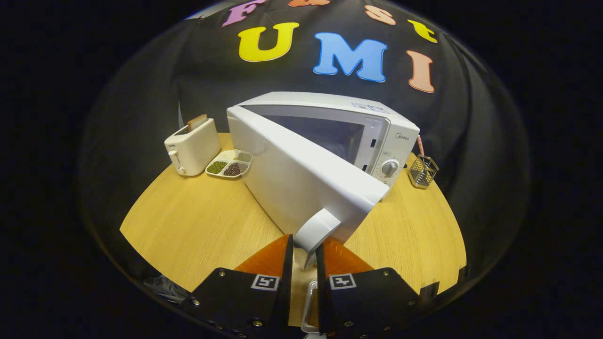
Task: Open the microwave, put the food inside, and close the microwave door.
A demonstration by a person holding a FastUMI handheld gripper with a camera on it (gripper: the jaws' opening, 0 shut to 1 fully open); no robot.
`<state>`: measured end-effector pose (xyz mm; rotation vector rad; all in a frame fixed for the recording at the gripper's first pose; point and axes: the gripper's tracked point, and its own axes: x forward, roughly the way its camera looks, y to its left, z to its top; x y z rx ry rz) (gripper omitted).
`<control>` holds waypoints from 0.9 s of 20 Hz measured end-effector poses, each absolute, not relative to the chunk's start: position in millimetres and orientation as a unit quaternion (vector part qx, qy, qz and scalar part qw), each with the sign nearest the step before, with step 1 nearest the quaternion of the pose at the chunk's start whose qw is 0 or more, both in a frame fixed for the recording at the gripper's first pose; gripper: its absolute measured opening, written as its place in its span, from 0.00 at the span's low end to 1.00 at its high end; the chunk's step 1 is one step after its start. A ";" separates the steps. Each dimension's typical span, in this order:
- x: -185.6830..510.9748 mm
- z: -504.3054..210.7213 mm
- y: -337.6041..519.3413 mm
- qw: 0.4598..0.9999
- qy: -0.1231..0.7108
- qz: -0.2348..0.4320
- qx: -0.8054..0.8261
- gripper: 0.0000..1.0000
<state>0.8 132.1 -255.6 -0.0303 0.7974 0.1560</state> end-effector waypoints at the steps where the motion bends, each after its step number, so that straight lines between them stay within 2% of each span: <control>1: -4.2 -255.4 139.6 0.917 0.390 0.085 -0.017 0.31; 2: -7.4 -255.7 144.9 0.916 0.390 0.090 -0.021 0.39; 4: -16.2 -255.8 161.2 0.912 0.396 0.108 -0.015 0.42; 6: -26.5 -254.2 178.1 0.907 0.401 0.127 -0.006 0.54; 7: -29.5 -252.6 184.1 0.906 0.401 0.133 -0.005 0.55; 18: -61.8 -249.3 240.2 0.894 0.412 0.171 -0.050 0.56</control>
